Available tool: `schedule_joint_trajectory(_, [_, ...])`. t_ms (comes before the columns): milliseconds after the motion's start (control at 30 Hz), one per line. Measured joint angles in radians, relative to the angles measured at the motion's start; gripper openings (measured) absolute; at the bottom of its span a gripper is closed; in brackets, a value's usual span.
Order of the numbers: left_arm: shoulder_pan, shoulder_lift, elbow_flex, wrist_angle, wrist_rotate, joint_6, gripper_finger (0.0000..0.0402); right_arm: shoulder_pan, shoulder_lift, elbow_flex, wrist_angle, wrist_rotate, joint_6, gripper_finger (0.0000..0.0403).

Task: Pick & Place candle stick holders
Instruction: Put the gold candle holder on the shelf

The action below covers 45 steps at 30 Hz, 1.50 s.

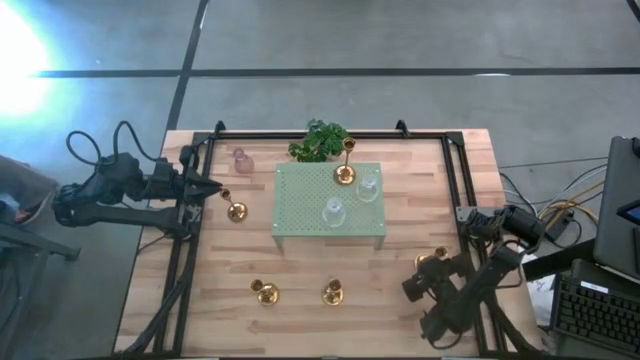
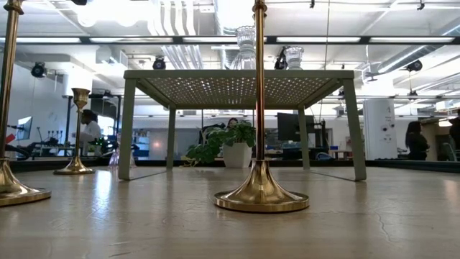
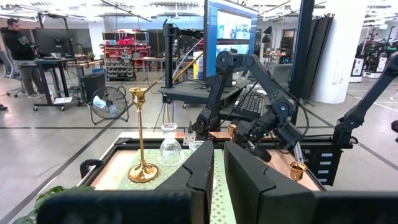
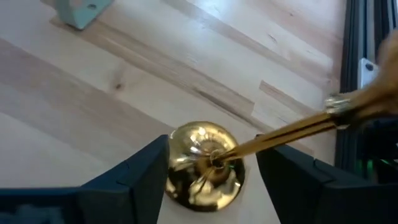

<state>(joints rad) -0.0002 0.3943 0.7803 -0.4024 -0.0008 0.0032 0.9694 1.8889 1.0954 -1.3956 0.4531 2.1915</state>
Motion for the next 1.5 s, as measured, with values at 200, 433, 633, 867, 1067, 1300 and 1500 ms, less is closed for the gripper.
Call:
schedule_joint_trajectory(200, [0.000, 0.000, 0.000, 0.000, 0.000, 0.000, 0.0045, -0.007, 0.000, -0.018, 0.045, -0.048, 0.000, 0.0212])
schedule_joint_trajectory(433, [0.000, 0.000, 0.000, 0.000, 0.000, 0.000, 0.0045, -0.013, -0.001, -0.031, 0.038, 0.003, 0.000, 0.0181])
schedule_joint_trajectory(633, [0.000, 0.000, 0.000, 0.000, 0.000, 0.000, 0.0045, -0.012, -0.001, -0.057, 0.037, 0.007, -0.001, 0.0080])
schedule_joint_trajectory(867, [0.000, 0.000, 0.000, 0.000, 0.000, 0.000, 0.0045, -0.012, -0.003, -0.040, 0.017, 0.024, -0.009, 0.0013])
schedule_joint_trajectory(1067, [0.000, 0.000, 0.000, 0.000, 0.000, 0.000, 0.0045, -0.012, -0.003, -0.015, -0.008, 0.018, -0.012, 0.0011])
schedule_joint_trajectory(1300, [0.000, 0.000, 0.000, 0.000, 0.000, 0.000, 0.0045, -0.011, -0.020, 0.034, -0.067, 0.048, -0.013, 0.0009])
schedule_joint_trajectory(1500, [0.000, 0.000, 0.000, 0.000, 0.000, 0.000, 0.0045, -0.005, -0.099, 0.075, -0.159, 0.090, -0.019, 0.0009])
